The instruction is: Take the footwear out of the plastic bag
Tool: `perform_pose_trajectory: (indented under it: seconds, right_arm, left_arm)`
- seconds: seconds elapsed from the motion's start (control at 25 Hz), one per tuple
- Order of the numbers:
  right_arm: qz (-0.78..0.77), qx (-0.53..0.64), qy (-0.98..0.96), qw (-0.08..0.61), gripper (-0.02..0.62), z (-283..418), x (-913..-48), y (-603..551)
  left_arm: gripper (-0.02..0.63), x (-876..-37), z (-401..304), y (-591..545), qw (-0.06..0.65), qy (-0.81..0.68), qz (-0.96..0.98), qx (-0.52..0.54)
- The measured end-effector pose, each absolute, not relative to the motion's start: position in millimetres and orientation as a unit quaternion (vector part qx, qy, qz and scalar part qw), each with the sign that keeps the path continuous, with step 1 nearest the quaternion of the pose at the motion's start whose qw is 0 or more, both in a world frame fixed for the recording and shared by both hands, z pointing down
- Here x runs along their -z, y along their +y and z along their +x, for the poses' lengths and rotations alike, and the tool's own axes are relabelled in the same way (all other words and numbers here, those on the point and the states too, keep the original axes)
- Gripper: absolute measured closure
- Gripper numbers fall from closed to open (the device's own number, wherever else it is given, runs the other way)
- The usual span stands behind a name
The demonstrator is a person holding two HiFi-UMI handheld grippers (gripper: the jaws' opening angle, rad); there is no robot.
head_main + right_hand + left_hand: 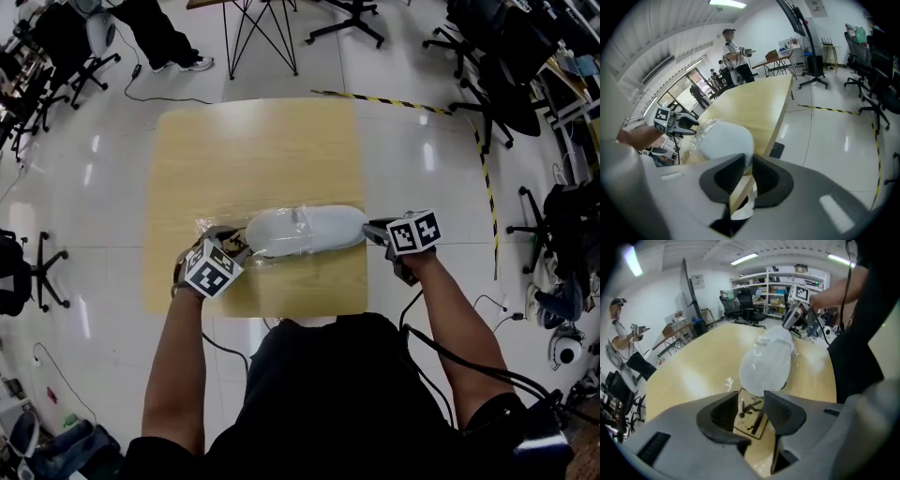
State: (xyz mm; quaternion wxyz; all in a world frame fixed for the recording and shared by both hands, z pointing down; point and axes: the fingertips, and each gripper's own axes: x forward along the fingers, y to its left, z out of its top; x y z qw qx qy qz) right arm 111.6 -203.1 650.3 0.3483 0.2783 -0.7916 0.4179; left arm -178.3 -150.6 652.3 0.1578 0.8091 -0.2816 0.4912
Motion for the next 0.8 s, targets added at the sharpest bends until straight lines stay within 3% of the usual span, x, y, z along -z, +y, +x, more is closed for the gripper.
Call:
perform_pose_trajectory:
  seconds: [0.08,0.28,0.64,0.68,0.76,0.8]
  right_arm:
    - [0.277,-0.429,-0.790,0.341,0.538,112,-651,-201]
    - [0.288,-0.467,-0.779,0.302,0.541,124,-652,-197]
    - [0.336,-0.495,-0.766,0.234,0.535,157,-655,-203]
    - [0.345,-0.498,-0.764,0.219,0.507,157,-655,-206]
    - [0.359,-0.524,-0.751,0.177,0.325,154,-656,-210]
    - [0.363,-0.542,-0.743,0.152,0.298,153,-656,-212]
  left_arm:
    - [0.450,-668,-171,-145,0.166,-0.254,0.804,-0.512]
    - [0.600,-677,-165,-140,0.164,-0.257,0.800,-0.518]
    - [0.600,-683,-176,-143,0.171,-0.279,0.789,-0.521]
    - [0.599,-683,-178,-143,0.171,-0.282,0.785,-0.524]
    - [0.597,-678,-181,-144,0.156,-0.290,0.775,-0.540]
    - [0.577,-673,-181,-147,0.144,-0.297,0.774,-0.541]
